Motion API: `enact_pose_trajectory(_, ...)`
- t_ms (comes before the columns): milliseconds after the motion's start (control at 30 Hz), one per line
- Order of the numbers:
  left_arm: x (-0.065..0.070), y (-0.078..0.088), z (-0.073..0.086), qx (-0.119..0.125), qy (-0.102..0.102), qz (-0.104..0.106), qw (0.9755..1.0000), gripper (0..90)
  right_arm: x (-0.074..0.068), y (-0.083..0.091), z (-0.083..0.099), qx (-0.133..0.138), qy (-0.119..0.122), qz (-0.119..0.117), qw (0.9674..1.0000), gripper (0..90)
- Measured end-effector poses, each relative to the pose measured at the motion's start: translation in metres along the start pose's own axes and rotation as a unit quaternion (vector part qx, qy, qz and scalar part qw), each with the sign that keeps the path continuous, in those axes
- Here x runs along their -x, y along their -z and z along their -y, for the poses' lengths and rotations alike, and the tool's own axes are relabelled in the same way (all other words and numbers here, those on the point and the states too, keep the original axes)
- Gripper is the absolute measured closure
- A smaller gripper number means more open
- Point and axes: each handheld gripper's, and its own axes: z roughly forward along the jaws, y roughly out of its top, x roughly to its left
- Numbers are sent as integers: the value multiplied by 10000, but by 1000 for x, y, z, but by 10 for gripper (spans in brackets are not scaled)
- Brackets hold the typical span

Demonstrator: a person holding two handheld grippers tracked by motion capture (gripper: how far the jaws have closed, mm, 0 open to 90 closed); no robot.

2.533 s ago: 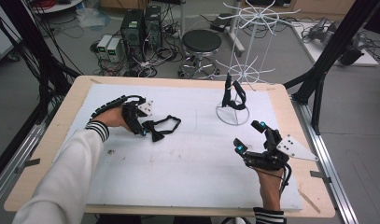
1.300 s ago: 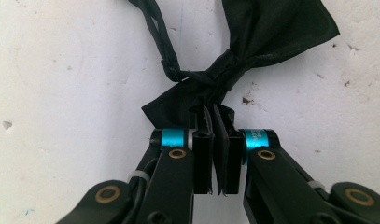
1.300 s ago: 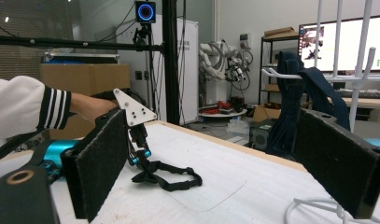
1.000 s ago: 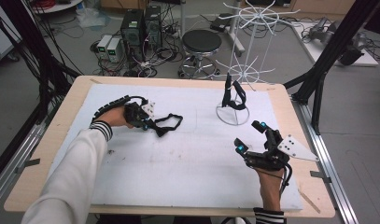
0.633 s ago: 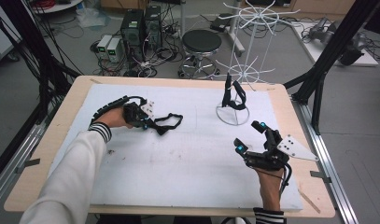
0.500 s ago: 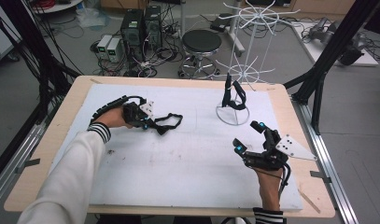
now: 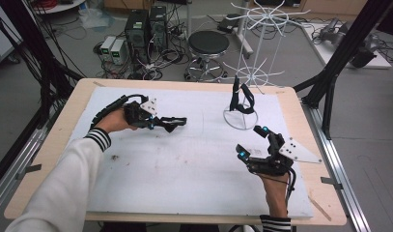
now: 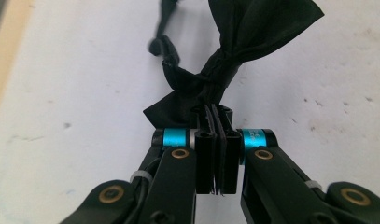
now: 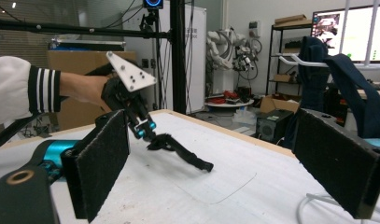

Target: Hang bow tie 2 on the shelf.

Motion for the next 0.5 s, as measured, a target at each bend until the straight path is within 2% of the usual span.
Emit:
enact_pose_trajectory(67,2,5,1,139,129,-72,9998,877,-2,-2,-1,-11,22,-42,10000,106)
enact_pose_trajectory(200,6,12,2,286,264,-99,9992,878,-5,-8,-1,-52,3,-135,9999,106)
enact_pose_trajectory(333,11,20,1,655,443,-167,9967,877,-9,-15,-3,-141,13,-230,9996,106)
enact_pose_trajectory(433,15,26,-3,810,410,-202,9957,877,-11,-20,-6,-140,66,-283,9995,106)
enact_pose_trajectory(500,18,30,-6,970,450,-225,9940,878,-12,-24,-9,-147,63,-338,9993,106)
